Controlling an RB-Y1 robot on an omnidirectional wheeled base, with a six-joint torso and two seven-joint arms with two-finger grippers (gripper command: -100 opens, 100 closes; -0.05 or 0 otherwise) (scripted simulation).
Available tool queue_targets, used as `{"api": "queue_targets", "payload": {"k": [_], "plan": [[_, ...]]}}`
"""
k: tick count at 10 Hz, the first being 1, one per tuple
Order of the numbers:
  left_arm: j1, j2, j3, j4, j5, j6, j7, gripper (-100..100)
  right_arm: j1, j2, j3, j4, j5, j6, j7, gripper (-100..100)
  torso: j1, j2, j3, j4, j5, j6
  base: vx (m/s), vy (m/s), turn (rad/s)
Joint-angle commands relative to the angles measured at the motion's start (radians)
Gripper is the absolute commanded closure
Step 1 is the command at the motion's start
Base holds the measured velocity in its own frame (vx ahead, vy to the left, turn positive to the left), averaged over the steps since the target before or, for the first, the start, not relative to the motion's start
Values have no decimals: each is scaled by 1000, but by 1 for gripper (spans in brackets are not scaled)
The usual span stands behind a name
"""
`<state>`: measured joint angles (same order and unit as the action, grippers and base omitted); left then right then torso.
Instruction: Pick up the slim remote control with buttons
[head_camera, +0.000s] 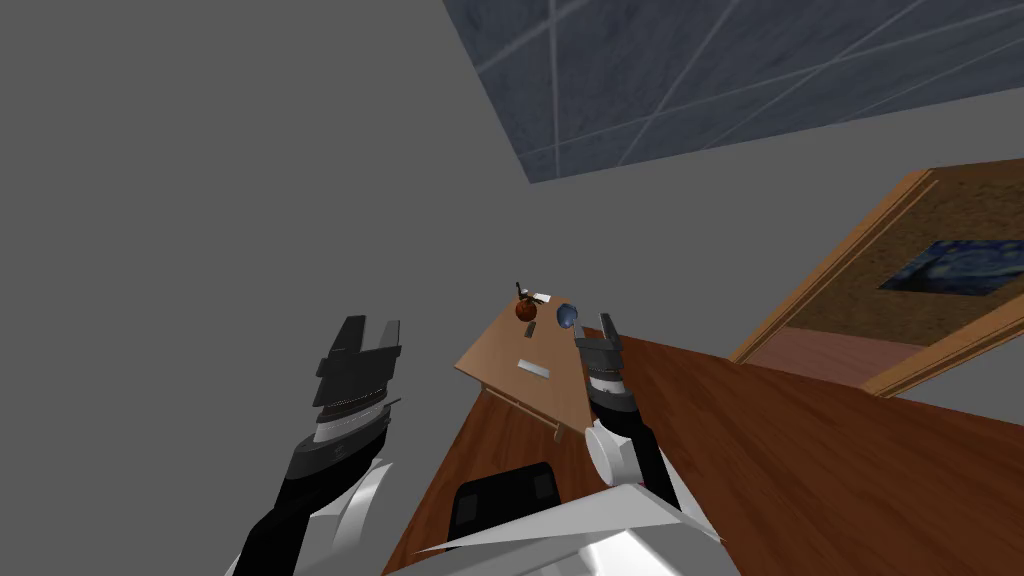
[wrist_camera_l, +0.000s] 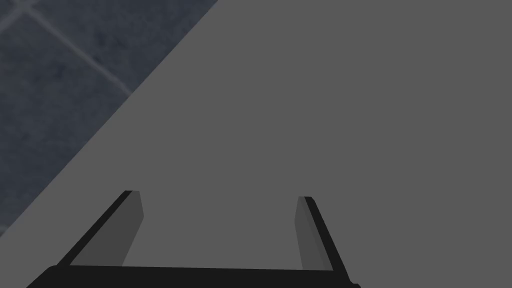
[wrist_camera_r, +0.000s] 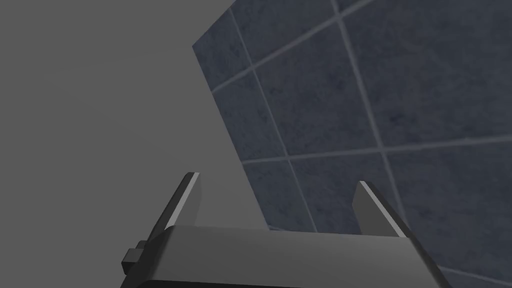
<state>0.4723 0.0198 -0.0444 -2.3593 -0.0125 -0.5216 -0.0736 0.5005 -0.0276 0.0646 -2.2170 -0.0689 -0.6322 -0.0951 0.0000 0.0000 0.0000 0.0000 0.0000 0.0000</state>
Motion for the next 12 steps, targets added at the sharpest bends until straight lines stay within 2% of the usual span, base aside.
{"api": "queue_targets", "payload": {"k": [1, 3, 7, 8, 10, 11, 12], "plan": [[0, 0, 0, 0, 0, 0, 0, 0, 12, -40, -12, 10, 27, 0, -22, -100, 0, 0, 0, 0, 0, 0, -83, 3, 179], [0, 0, 0, 0, 0, 0, 0, 0, 31, -82, -30, 26, 68, 2, -53, -100, -1, 8, 4, 2, 0, 0, -145, -1, 269], [-1, 0, 0, 0, 0, 0, 0, 0, 85, -183, -82, 87, 182, 7, -143, -100, -1, 14, 8, 3, 0, 0, -194, 11, 302], [0, 0, 0, 0, 0, 0, 0, 0, 85, -183, -82, 87, 194, 7, -143, -100, -1, 13, 8, 3, 0, 0, -115, 11, 126], [0, 0, 0, 0, 0, 0, 0, 0, 118, -239, -112, 131, 260, 10, -196, -100, -1, 8, 5, 2, 0, 0, -128, 25, 351], [0, 0, 0, 0, 0, 0, 0, 0, 118, -239, -112, 131, 275, 10, -196, -100, -1, 10, 6, 2, 0, 0, -97, 3, 114], [0, 0, 0, 0, 0, 0, 0, 0, 135, -269, -126, 157, 312, 12, -224, -100, -3, 8, 5, 2, 0, 1, -81, 13, 248]]}}
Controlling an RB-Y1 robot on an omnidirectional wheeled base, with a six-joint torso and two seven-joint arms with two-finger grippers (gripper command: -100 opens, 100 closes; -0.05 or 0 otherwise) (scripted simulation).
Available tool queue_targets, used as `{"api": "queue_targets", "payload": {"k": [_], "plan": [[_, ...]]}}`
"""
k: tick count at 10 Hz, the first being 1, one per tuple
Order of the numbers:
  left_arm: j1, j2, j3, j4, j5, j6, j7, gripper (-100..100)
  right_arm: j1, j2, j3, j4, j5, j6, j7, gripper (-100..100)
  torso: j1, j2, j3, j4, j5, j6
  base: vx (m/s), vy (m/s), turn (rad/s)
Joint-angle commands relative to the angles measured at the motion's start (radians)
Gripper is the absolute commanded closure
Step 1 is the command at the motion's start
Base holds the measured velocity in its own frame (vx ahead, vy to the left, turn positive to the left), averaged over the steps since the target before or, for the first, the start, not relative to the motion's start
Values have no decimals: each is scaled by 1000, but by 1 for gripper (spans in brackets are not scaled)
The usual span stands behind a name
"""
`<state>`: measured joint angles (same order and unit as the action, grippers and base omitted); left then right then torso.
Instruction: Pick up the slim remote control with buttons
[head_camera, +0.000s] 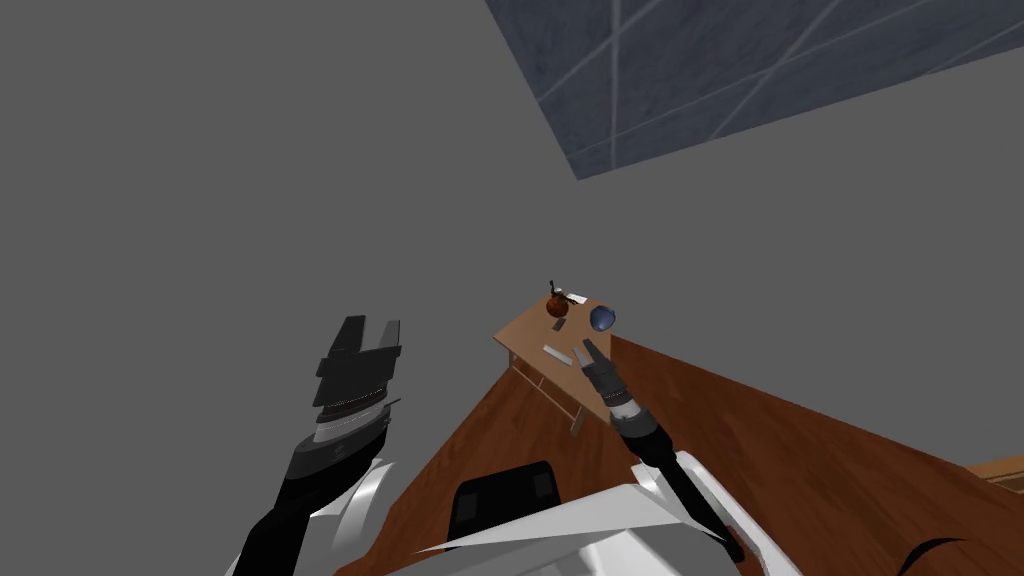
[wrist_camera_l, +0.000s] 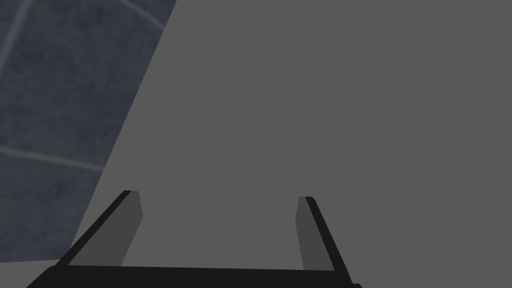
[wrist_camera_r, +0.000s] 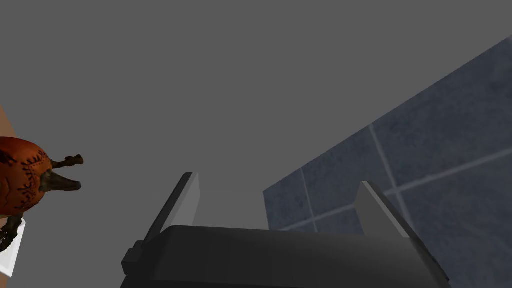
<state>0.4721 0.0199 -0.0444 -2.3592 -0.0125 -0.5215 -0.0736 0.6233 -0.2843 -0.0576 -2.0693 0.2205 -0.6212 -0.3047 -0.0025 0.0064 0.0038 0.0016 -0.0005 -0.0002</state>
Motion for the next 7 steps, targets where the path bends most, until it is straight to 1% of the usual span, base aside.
{"api": "queue_targets", "payload": {"k": [1, 2, 3, 4, 5, 6, 7], "plan": [[0, 0, 0, 0, 0, 0, 0, 0, 12, -12, -4, 9, 30, 1, -14, -100, 0, 0, 0, 0, 0, 0, -65, 12, 164], [0, 0, 0, 0, 0, 0, 0, 0, 29, -42, -18, 38, 70, 3, -42, -100, 0, -1, -1, 0, 0, 1, -74, 28, 301], [0, 0, 0, 0, 0, 0, 0, 0, 29, -42, -18, 38, 77, 3, -42, -100, 1, -1, -1, 0, 0, 0, -67, 21, 150], [0, 0, 0, 0, 0, 0, 0, 0, 45, -71, -32, 68, 118, 5, -71, -100, 0, -2, -1, 0, 0, 1, -80, 26, 303], [0, 0, 0, 0, 0, 0, 0, 0, 62, -101, -45, 95, 148, 7, -99, -100, 0, -1, -1, 0, 0, 0, -99, 52, 428], [0, 0, 0, 0, 0, 0, 0, 0, 62, -101, -45, 101, 176, 7, -99, -100, 2, 0, 0, 0, 0, 0, -77, 26, 174], [0, 0, 0, 0, 0, 0, 0, 0, 78, -131, -57, 136, 206, 9, -126, -100, 0, -1, 0, 0, 0, 1, -71, 18, 308]]}}
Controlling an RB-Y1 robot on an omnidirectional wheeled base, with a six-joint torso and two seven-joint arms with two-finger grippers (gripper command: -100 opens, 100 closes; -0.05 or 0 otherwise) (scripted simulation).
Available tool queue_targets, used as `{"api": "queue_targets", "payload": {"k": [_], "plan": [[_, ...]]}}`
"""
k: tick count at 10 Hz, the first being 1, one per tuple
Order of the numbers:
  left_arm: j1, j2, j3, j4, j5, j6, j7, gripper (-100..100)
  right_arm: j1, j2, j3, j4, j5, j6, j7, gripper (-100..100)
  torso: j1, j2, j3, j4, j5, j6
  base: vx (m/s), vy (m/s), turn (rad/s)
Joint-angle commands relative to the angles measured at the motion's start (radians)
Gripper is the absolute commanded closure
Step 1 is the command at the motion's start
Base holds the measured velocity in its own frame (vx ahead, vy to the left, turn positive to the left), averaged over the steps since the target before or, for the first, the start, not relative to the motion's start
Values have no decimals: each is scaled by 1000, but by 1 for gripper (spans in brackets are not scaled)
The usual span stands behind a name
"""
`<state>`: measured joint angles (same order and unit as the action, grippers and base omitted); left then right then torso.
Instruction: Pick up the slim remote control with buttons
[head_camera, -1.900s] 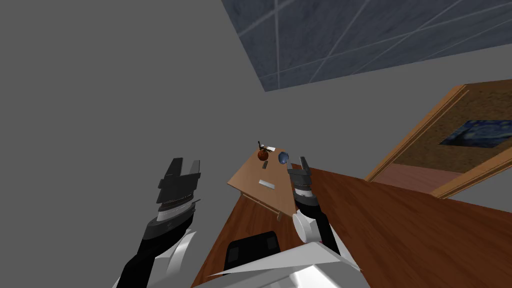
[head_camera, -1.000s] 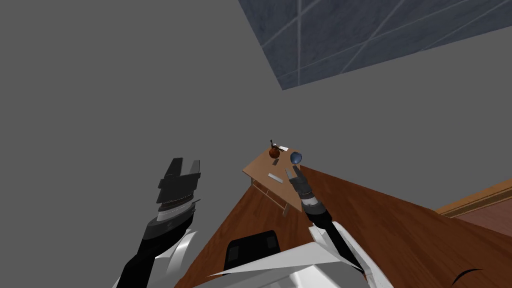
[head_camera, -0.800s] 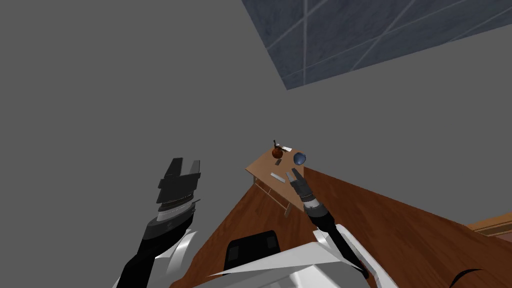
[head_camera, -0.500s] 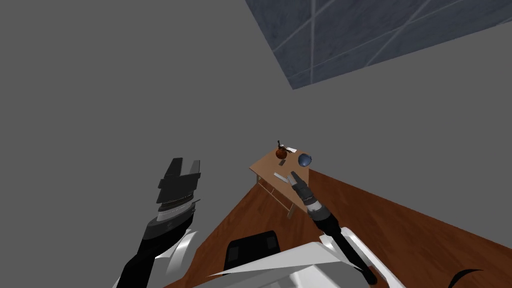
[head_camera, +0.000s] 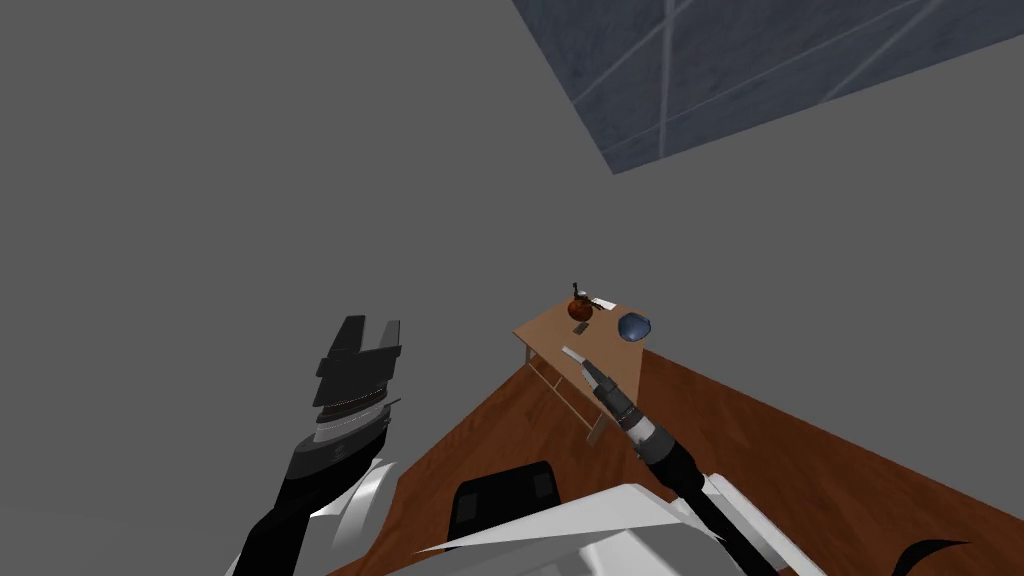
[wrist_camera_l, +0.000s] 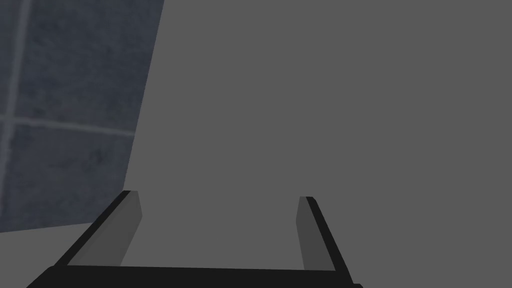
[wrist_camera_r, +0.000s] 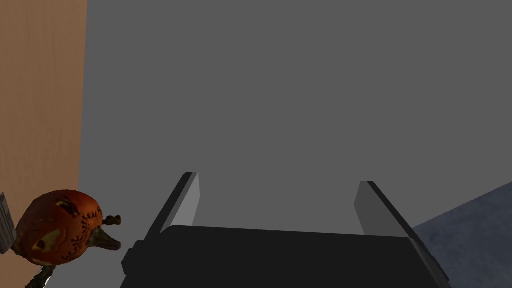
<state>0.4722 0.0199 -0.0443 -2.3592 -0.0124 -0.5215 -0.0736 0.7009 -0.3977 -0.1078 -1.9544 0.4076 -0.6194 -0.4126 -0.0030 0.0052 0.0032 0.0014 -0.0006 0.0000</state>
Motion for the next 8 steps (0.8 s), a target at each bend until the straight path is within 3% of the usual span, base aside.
{"api": "queue_targets", "payload": {"k": [1, 2, 5, 6, 7, 8], "plan": [[0, 0, 0, 0, 0, 0, 0, 0, 1, -18, -7, 21, 41, 7, -18, -100, 0, 0, 0, 0, 0, 0, -44, 13, 166], [0, 0, 0, 0, 0, 0, 0, 0, 17, -48, -18, 57, 76, 9, -46, -100, -1, -2, -1, 0, 0, 1, -37, 20, 300], [0, 0, 0, 0, 0, 0, 0, 0, 32, -77, -28, 96, 147, 10, -72, -100, 0, -3, -2, -1, 0, 0, -24, 19, 219], [0, 0, 0, 0, 0, 0, 0, 0, 47, -106, -37, 136, 183, 12, -97, -100, -1, -4, -2, -1, 0, 1, -17, 20, 308], [0, 0, 0, 0, 0, 0, 0, 0, 47, -106, -37, 136, 202, 12, -97, -100, -1, -4, -2, -1, 0, 0, -12, 9, 175], [0, 0, 0, 0, 0, 0, 0, 0, 62, -135, -45, 178, 238, 14, -122, -100, -1, -4, -2, -1, 0, 1, -7, 11, 329]]}}
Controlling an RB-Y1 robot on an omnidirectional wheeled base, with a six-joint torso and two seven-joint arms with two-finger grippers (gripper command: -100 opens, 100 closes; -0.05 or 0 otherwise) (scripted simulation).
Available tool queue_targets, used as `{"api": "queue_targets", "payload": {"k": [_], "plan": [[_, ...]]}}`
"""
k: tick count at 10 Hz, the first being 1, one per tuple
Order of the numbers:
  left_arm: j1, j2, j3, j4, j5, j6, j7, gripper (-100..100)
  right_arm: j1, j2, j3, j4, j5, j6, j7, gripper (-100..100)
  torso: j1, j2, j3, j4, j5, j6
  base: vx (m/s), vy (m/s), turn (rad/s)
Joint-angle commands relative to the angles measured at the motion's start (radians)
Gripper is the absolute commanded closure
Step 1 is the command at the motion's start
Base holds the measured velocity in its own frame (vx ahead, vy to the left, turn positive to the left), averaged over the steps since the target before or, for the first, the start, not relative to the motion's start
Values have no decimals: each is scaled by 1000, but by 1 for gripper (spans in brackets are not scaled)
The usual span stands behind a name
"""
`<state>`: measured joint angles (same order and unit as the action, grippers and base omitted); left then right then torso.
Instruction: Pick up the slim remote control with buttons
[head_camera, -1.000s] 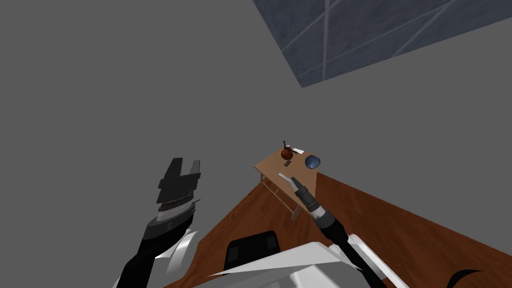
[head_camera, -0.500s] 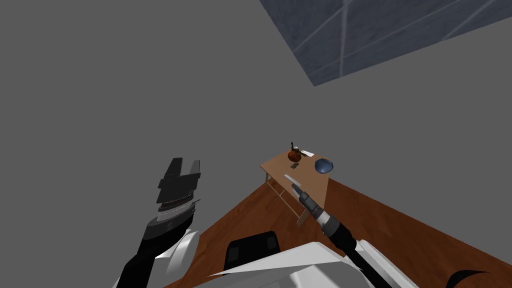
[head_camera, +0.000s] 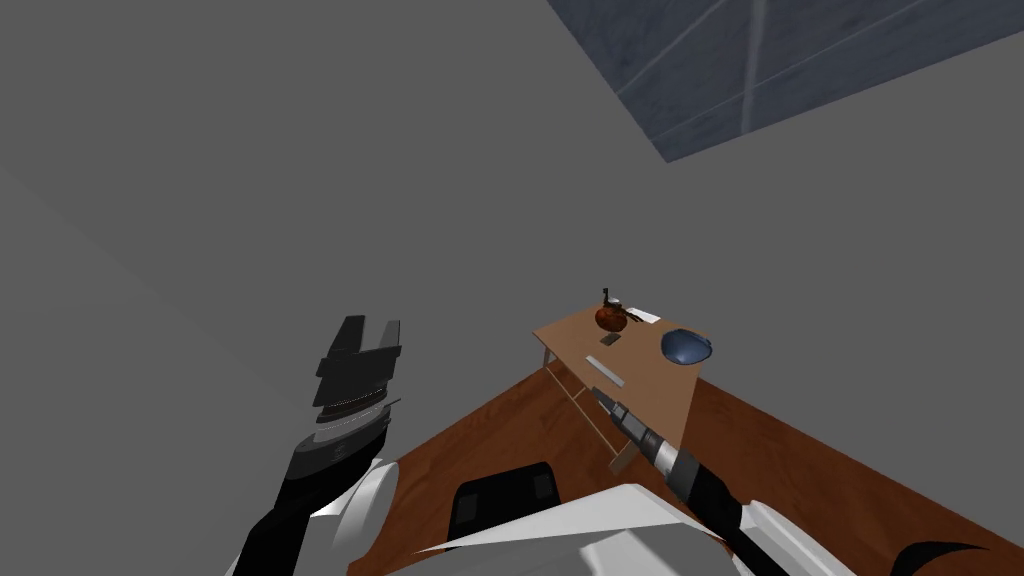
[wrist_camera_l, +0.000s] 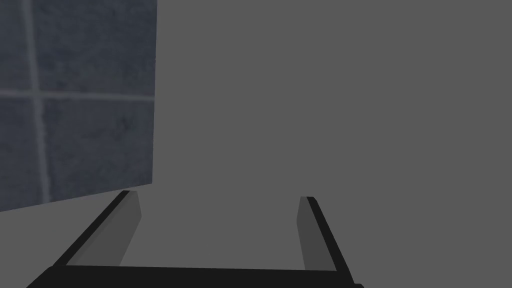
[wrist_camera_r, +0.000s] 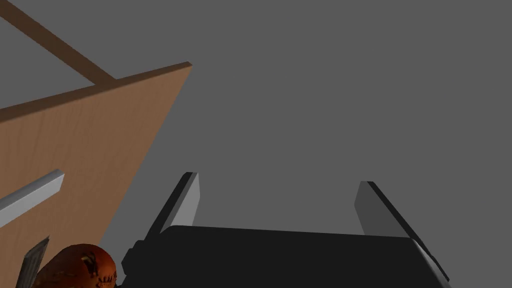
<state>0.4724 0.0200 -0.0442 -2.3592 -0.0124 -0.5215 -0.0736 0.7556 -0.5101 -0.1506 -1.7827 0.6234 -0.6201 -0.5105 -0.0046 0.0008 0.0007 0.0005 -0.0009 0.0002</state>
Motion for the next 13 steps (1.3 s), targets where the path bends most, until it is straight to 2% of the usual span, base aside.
{"api": "queue_targets", "payload": {"k": [1, 2, 3, 4, 5, 6, 7, 8, 9, 10, 11, 12, 13], "plan": [[0, 0, 0, 0, 0, 0, 0, 0, 7, -22, -3, 6, 41, 15, -24, -100, 0, 0, 0, 0, 0, 0, -3, -1, 144], [0, 0, 0, 0, 0, 0, 0, 0, 21, -51, -10, 49, 74, 17, -47, -100, 0, 0, 0, 0, 0, 1, 4, 4, 296], [0, 0, 0, 0, 0, 0, 0, 0, 21, -51, -10, 49, 96, 17, -47, -100, -1, -1, 0, 0, 0, 0, 9, -5, 168], [0, 0, 0, 0, 0, 0, 0, 0, 34, -78, -16, 94, 128, 18, -69, -100, -1, -1, -1, 0, 0, 1, 16, -5, 288], [0, 0, 0, 0, 0, 0, 0, 0, 34, -78, -16, 94, 151, 18, -69, -100, -1, -2, -1, 0, 0, 0, 18, -12, 174], [0, 0, 0, 0, 0, 0, 0, 0, 47, -105, -22, 139, 188, 20, -89, -100, -1, -2, -1, 0, 0, 1, 27, -20, 267], [0, 0, 0, 0, 0, 0, 0, 0, 47, -105, -22, 139, 205, 20, -89, -100, -2, -2, -1, 0, 0, 0, 25, -23, 162], [0, 0, 0, 0, 0, 0, 0, 0, 59, -131, -26, 185, 245, 22, -108, -100, -2, -2, -1, -1, -1, 1, 33, -26, 327], [0, 0, 0, 0, 0, 0, 0, 0, 59, -131, -26, 185, 260, 22, -108, -100, -3, -3, -2, -1, -1, 0, 34, -31, 144], [0, 0, 0, 0, 0, 0, 0, 0, 69, -156, -28, 232, 297, 23, -125, -100, -2, -3, -2, -1, 0, 1, 46, -32, 237], [0, 0, 0, 0, 0, 0, 0, 0, 69, -156, -28, 232, 313, 23, -125, -100, -3, -4, -2, -1, 0, 0, 42, -37, 144], [0, 0, 0, 0, 0, 0, 0, 0, 78, -180, -29, 267, 355, 25, -141, -100, -3, -4, -2, -1, -1, 1, 58, -46, 251], [0, 0, 0, 0, 0, 0, 0, 0, 78, -180, -29, 278, 365, 25, -141, -100, -4, -5, -3, -1, -1, 0, 52, -54, 150]]}}
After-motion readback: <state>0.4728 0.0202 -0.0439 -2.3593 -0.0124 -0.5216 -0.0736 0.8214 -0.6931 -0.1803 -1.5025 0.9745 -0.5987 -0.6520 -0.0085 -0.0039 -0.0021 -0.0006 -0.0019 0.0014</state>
